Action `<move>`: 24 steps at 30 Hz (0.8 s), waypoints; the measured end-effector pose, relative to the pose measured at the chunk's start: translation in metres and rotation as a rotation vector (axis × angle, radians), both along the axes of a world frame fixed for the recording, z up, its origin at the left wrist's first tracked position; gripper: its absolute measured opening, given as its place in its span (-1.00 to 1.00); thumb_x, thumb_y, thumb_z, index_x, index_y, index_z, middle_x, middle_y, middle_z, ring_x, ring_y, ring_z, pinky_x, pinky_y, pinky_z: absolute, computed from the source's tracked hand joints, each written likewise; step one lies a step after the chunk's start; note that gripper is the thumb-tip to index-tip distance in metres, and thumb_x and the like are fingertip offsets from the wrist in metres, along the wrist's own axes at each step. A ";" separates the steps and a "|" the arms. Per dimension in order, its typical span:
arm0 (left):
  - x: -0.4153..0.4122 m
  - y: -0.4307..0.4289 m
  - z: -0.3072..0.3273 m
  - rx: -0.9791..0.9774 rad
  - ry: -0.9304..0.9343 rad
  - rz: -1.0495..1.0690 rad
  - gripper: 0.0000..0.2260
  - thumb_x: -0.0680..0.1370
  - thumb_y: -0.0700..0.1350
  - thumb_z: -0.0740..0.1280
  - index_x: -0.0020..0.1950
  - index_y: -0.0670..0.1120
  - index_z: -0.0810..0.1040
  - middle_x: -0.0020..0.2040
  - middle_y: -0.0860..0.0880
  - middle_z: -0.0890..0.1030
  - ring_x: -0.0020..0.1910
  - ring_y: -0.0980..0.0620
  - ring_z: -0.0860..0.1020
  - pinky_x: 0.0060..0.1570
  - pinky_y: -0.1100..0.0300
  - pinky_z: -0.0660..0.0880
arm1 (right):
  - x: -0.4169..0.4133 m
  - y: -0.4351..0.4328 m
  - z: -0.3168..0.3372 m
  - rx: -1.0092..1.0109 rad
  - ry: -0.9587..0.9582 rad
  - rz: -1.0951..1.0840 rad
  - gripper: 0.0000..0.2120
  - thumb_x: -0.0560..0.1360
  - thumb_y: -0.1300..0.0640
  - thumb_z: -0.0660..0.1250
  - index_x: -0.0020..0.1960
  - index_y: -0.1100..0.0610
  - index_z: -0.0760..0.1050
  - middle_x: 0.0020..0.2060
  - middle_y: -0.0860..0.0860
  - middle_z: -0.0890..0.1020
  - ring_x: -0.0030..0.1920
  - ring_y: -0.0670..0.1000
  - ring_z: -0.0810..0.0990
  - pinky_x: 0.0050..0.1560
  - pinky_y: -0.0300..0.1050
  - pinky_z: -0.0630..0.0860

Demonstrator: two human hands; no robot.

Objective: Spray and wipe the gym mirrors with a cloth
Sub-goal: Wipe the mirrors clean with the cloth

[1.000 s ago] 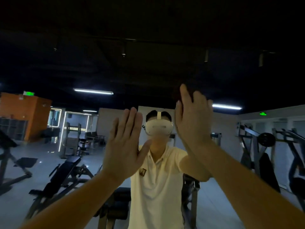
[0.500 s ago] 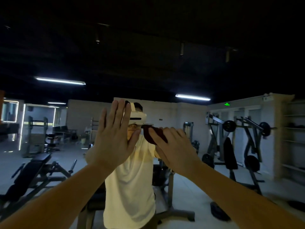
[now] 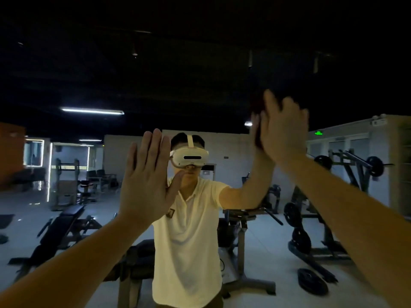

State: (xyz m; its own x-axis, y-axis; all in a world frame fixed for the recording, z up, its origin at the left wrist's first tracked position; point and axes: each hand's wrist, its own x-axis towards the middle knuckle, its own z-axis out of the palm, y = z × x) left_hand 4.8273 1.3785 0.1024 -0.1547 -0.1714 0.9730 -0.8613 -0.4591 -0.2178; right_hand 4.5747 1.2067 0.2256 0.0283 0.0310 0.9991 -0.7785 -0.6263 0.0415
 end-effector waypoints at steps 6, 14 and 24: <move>-0.001 -0.001 -0.001 0.005 0.034 0.033 -0.29 0.70 0.23 -0.01 0.70 -0.23 0.04 0.71 -0.21 0.00 0.70 -0.18 -0.04 0.63 -0.27 0.03 | 0.048 0.028 -0.020 0.035 -0.093 0.158 -0.45 0.63 0.04 0.26 0.57 0.13 0.24 0.15 0.21 0.51 0.07 0.17 0.52 0.09 0.09 0.51; -0.008 0.001 0.000 0.033 0.075 0.106 -0.29 0.67 0.18 0.03 0.69 -0.24 0.08 0.71 -0.22 0.01 0.70 -0.20 0.00 0.60 -0.29 0.08 | 0.031 0.016 -0.134 -0.405 0.798 0.242 -0.57 0.62 0.08 0.17 0.47 0.11 0.34 0.00 0.12 0.55 -0.02 0.15 0.54 0.04 0.14 0.53; -0.014 0.004 -0.002 0.102 0.117 0.178 -0.29 0.71 0.24 -0.06 0.69 -0.24 0.04 0.72 -0.20 -0.04 0.70 -0.19 -0.03 0.63 -0.26 0.03 | 0.028 0.006 0.029 -0.035 0.031 0.187 -0.34 0.54 0.06 0.38 0.59 0.10 0.25 0.39 0.34 0.36 0.38 0.36 0.37 0.38 0.30 0.34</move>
